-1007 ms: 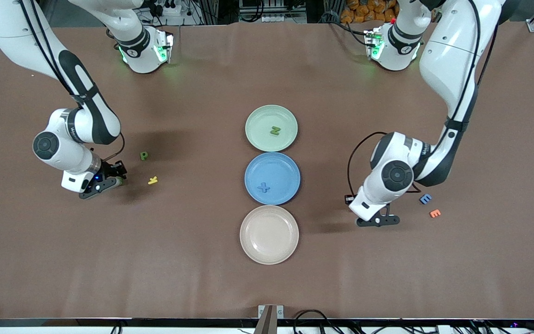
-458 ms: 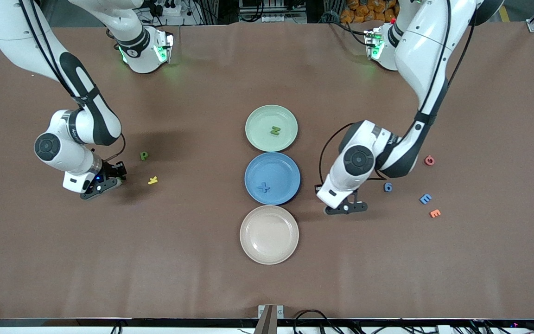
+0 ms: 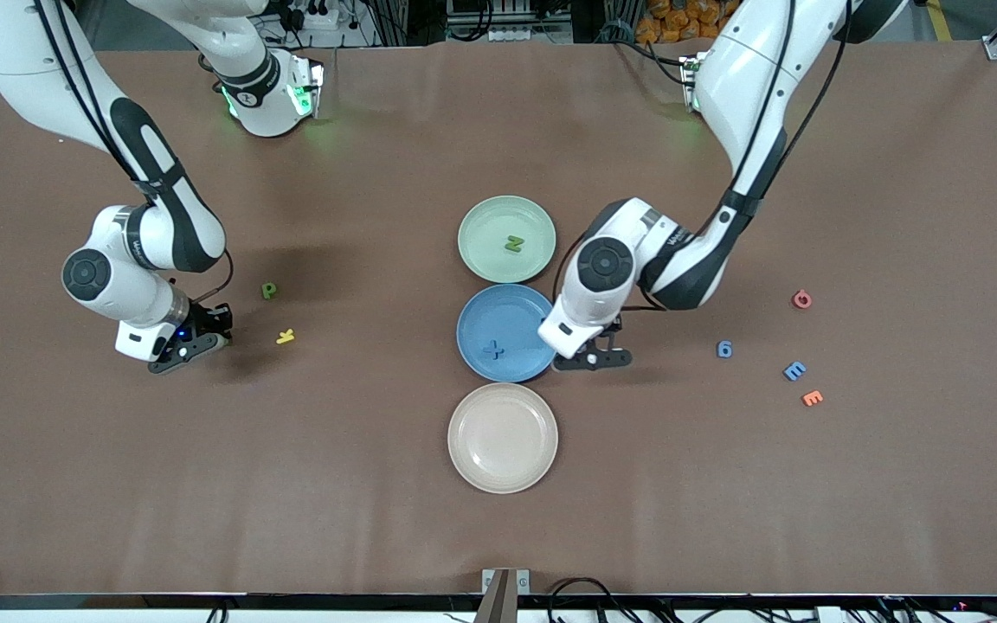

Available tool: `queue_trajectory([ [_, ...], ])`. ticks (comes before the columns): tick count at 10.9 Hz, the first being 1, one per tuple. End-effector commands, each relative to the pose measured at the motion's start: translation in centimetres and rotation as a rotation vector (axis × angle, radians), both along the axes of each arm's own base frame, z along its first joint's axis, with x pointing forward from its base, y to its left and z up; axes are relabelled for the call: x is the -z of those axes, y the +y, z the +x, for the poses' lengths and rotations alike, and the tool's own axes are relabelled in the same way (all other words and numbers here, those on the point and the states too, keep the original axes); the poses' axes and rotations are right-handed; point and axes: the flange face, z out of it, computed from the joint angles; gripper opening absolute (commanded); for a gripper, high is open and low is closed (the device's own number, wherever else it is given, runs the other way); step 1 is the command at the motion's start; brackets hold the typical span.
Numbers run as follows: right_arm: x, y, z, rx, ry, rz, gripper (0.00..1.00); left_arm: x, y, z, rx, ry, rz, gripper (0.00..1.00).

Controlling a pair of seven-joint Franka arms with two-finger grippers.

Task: Sort letters by color into matching plates
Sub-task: 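Place the C on the blue plate while the right gripper grasps the green B, then carry the B onto the green plate while the left gripper returns to blue g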

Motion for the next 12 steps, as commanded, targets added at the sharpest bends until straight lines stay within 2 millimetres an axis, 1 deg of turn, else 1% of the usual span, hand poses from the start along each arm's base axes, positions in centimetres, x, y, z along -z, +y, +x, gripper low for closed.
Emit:
queue_trajectory([
  [1, -0.4, 0.4, 0.5, 0.012, 0.001, 0.018, 0.00, -2.3, -3.9, -2.0, -0.012, -0.011, -0.010, 0.00],
  [2, -0.9, 0.8, 0.5, 0.039, 0.009, 0.016, 0.00, -2.2, -4.4, -2.3, -0.018, -0.011, -0.010, 0.00],
  [3, -1.9, 1.7, 0.5, 0.057, 0.014, 0.017, 0.00, -3.1, -5.6, -2.6, -0.031, -0.026, -0.022, 0.00],
  [4, -2.9, 3.1, 0.5, 0.103, 0.016, 0.013, 0.00, -3.9, -6.2, -2.3, -0.045, -0.040, -0.037, 0.00],
  [5, -3.4, 4.5, 0.5, 0.127, 0.025, 0.017, 0.00, -4.0, -6.8, -2.7, -0.034, -0.044, -0.036, 0.53],
  [6, -3.7, 5.7, 0.3, 0.147, 0.021, 0.022, 0.00, -4.0, -7.3, -3.2, -0.012, -0.052, -0.029, 1.00],
  [7, -4.2, 7.0, 0.3, 0.171, 0.016, 0.020, 0.00, -3.8, -7.0, -3.1, -0.011, -0.049, -0.021, 1.00],
  [9, -4.9, 9.1, 0.1, 0.207, 0.016, 0.027, 0.00, -3.3, -5.5, -2.5, 0.006, -0.028, 0.009, 1.00],
  [10, -5.0, 10.9, -0.1, 0.242, 0.024, 0.026, 0.00, -3.1, -3.9, -1.5, 0.019, -0.008, 0.029, 1.00],
  [12, -5.9, 15.5, -0.7, 0.316, 0.019, 0.035, 0.00, -3.3, -1.1, 0.3, 0.006, 0.009, 0.045, 1.00],
])
